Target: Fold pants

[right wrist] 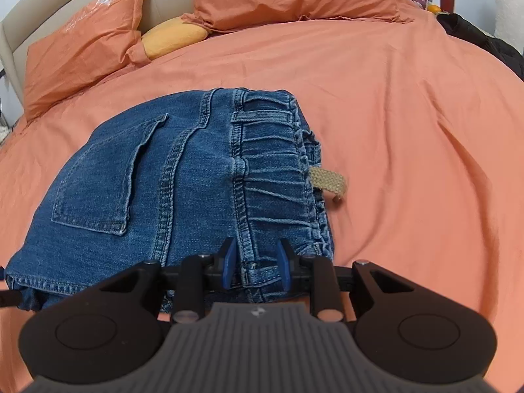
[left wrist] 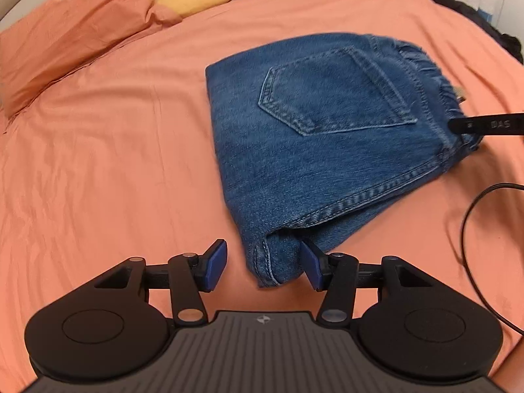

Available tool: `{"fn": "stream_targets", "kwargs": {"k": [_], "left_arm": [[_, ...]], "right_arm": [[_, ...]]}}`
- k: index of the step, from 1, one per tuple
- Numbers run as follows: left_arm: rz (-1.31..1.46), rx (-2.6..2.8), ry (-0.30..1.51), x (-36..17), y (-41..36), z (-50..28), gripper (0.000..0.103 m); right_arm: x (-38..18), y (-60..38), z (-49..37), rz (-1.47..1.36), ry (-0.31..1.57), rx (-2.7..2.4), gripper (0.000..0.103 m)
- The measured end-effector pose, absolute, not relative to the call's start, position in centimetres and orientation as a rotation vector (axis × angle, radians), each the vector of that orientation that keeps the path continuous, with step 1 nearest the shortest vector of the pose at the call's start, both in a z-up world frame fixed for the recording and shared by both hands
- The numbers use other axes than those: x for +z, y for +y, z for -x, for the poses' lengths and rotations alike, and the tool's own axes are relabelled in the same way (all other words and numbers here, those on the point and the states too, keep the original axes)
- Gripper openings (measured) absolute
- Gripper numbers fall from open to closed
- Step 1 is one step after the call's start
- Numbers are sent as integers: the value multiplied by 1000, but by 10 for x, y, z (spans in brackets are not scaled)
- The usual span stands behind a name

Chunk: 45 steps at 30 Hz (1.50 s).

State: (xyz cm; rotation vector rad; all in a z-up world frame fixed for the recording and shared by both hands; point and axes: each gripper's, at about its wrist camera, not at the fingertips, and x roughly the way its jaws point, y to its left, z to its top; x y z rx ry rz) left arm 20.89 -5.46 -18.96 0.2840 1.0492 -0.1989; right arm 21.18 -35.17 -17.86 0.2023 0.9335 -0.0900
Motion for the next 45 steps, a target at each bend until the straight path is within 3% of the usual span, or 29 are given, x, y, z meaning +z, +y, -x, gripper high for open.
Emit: {"fn": "stream_targets", "kwargs": {"k": [1,5,7,17,27,29,34,38,40,43,45], "left_arm": [[-289,-190,1057,-192,-54,-210,57],[-242,-187,1077,-193,-50,-216,21],[-250,-173,1076,-191,-49,-215,17],[-426,-209,1105,-221,-50,-208,14],[-813,-273,962,-236,-81,-168,14],[-834,-255,1025,-241,-75,-162,0],[-769,-203,1033,-228,-35,-146,0],[-600,-187,1006,-192,-21,-157,15],[-522,-196,983,-175,-18,-166,17],[-387,-207,967,-155,-14,-179,30],[-270,-212,944,-146,-8,-187,40]], "right_arm": [[-179,-352,-211,-206,929,-93,22],[-182,-354,-209,-209,921,-84,22],[-182,-357,-210,-222,924,-73,22],[-184,-361,-211,-215,937,-31,22],[-186,-365,-214,-203,947,-21,22],[-185,-364,-215,-193,954,-22,22],[-184,-362,-218,-187,969,-35,22],[-178,-358,-221,-177,985,-42,25],[-170,-358,-219,-175,983,-29,36],[-154,-365,-208,-220,956,3,58],[-146,-373,-199,-235,937,-5,66]]}}
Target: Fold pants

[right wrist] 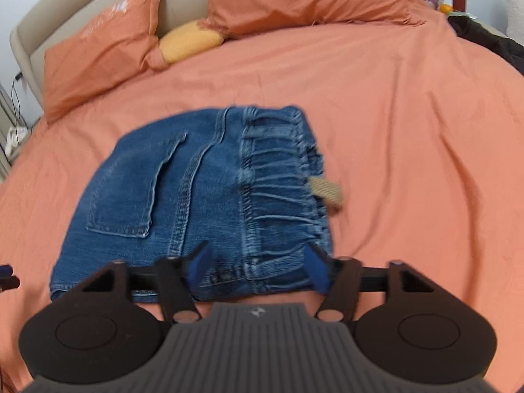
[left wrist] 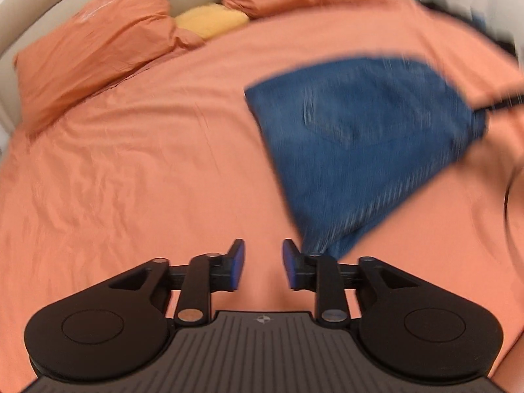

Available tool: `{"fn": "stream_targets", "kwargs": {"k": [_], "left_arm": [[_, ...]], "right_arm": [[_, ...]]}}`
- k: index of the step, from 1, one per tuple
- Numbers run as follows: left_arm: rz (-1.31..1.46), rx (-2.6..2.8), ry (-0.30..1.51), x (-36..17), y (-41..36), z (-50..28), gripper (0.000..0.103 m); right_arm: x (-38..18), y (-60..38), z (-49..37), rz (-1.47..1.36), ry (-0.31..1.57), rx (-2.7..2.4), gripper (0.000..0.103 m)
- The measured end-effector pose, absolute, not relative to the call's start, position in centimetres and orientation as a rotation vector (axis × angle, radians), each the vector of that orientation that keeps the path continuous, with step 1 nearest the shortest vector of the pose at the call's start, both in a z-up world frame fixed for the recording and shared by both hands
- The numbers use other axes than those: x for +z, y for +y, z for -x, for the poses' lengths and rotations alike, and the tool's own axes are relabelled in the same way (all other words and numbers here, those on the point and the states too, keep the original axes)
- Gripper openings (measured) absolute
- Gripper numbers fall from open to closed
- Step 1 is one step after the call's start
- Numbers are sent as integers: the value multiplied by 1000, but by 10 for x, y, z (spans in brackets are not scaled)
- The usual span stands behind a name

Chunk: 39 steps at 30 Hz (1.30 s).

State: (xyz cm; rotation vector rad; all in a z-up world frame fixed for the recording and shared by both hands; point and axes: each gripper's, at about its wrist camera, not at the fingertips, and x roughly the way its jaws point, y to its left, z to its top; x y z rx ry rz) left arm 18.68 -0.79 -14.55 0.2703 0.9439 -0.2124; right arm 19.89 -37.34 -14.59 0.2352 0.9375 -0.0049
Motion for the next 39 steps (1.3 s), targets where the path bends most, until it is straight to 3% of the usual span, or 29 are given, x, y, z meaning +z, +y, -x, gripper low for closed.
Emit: {"fn": "stream_targets", "kwargs": {"k": [1,3,8,15,25,27,30,31,33,35,39], "left_arm": [[-218,-213,938,-143,-5,-191,48],[-122,-220,939,-142,1,-204,53],[128,-242,970,-154,18,-246,73],[405,-235,1035,-188,31,-303,74],[414,-280,1088,-231,19,-351,73],[424,-305,1076,-234,22,-352,70],[444,-331,1072,-235,23,-353,51],[441,-346,1071,-234,21,-352,39],[418,-342,1066,-229,16,-351,31],[383,-340,1051,-222,11,-347,15],[327,-320,1028,-207,3,-341,8]], "right_arm": [[-142,-379,-196,-248,932,-9,68],[-138,-394,-194,-296,929,-24,78],[-143,-425,-208,-463,940,-16,79],[-174,-445,-254,-575,982,-10,79],[-228,-473,-281,-814,982,61,72],[-235,-476,-281,-847,964,83,70],[-241,-473,-282,-870,938,97,58],[-242,-471,-283,-871,931,94,54],[-241,-468,-283,-865,921,92,47],[-236,-465,-282,-849,917,91,40],[-214,-452,-280,-766,908,75,31]]}}
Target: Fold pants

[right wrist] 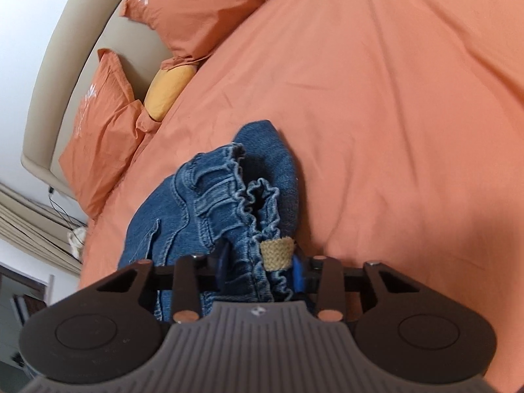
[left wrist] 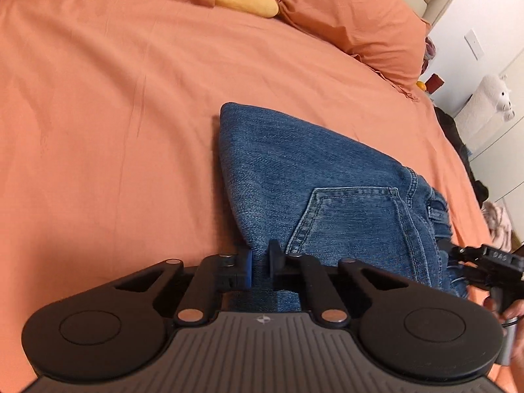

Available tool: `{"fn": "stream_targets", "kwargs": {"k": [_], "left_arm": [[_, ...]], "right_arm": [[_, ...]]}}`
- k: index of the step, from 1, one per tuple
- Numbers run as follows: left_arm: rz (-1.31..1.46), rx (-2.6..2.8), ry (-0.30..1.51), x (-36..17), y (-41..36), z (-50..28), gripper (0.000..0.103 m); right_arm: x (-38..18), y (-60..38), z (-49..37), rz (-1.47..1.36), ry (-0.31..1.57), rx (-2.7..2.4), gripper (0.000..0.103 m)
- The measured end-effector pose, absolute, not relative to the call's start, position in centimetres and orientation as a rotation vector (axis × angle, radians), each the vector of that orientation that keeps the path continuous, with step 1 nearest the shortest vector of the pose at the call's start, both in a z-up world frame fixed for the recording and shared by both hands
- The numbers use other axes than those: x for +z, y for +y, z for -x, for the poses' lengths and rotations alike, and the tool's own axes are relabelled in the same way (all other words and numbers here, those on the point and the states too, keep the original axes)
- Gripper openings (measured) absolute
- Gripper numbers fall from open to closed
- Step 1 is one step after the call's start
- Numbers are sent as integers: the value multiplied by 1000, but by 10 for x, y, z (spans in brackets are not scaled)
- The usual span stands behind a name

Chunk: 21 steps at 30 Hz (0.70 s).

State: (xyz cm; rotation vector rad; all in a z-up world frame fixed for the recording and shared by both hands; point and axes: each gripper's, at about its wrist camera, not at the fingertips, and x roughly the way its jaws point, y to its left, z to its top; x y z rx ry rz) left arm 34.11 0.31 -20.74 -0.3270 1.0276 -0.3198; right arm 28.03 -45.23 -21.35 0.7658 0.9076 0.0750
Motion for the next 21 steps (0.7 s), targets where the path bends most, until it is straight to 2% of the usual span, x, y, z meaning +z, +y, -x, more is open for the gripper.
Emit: {"fn": "stream_targets", "kwargs": {"k": [9,16,21], "left_arm": [[256,-292,981,-159,21,-315,7],[237,-244,957,-102,96,-285,7],[190,-174,946,-56,166,-258,7]], "right_arm": [[-144,-405,-275,-642,872,105,27],[-97,-327,-272,-623,860,195,27],[-84,-246,-275,-663,866,279,27]]}}
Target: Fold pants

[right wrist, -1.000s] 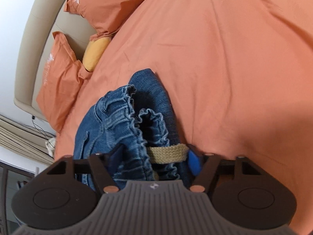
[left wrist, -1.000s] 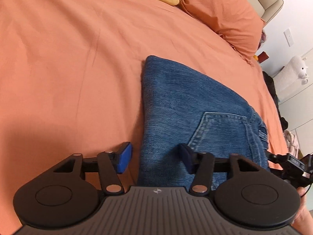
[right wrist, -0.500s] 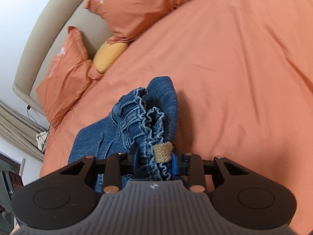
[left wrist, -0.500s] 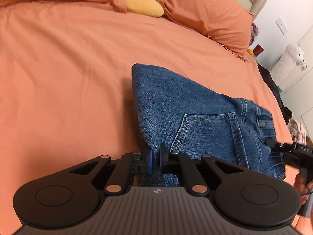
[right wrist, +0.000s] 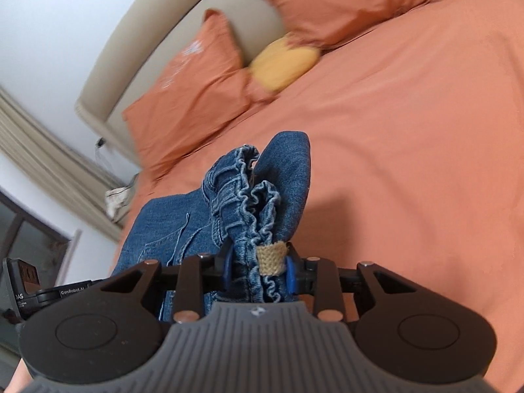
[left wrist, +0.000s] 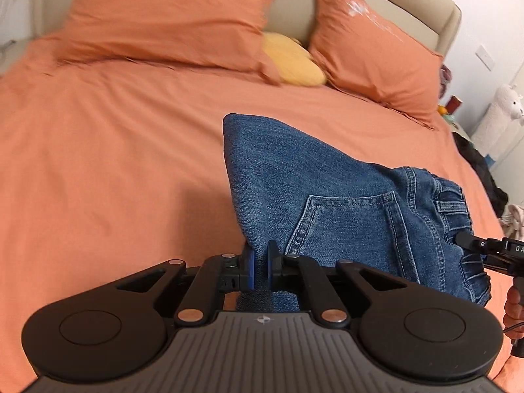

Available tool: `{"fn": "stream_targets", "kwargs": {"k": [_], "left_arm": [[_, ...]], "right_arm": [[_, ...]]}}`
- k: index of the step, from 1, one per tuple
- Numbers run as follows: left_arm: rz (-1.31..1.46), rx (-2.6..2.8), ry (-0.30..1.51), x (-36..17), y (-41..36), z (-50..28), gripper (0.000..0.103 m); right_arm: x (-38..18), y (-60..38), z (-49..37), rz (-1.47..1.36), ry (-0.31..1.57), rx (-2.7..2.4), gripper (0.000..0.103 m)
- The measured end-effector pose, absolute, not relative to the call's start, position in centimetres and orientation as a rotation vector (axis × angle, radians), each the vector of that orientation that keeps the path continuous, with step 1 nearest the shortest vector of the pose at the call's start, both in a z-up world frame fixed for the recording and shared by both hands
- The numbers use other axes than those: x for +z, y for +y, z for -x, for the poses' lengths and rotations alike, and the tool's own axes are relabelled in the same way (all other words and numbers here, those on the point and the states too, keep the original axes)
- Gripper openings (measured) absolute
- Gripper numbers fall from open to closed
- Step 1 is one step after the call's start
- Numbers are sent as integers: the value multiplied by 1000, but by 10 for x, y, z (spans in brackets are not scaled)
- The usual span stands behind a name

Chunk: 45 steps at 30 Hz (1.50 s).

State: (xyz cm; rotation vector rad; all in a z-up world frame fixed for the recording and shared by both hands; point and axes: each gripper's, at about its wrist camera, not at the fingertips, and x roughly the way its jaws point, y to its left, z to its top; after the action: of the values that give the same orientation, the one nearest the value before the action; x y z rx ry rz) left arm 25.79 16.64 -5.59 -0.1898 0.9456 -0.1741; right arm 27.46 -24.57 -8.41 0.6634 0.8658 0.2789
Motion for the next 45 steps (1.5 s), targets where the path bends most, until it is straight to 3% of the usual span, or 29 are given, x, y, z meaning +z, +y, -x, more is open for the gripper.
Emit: {"fn": "stream_targets", "kwargs": {"k": [10,19,26,33,36,38,39,42,45], "left_arm": [[124,-32,975,-36,292,-225,7],[221,10,1026,-114,358,-232,7],[201,-16,1090,-170,365,-245,7],[221,-45,1112,-205,370,-247,12],[210,-24,1122,-199,371,-247,25],[200,18,1121,-191,372,-244,40],[185,39,1118,-185,371,-241,43],[135,90,1092,-162,370,-225,44],[76,121,1043,-128,365,-202,45]], "right_arm": [[-97,-75,-281,-663,922,425,27],[-152,7,-301,-574,1015,416,27],[-205,9,-324,-542,1100,358,27],[-234,6,-334,-543,1134,316,34],[-234,10,-338,-534,1139,299,39],[-230,14,-338,-482,1146,277,49],[-227,17,-340,-454,1152,264,54],[-208,26,-342,-345,1145,236,63],[-177,36,-334,-205,1094,233,64]]}}
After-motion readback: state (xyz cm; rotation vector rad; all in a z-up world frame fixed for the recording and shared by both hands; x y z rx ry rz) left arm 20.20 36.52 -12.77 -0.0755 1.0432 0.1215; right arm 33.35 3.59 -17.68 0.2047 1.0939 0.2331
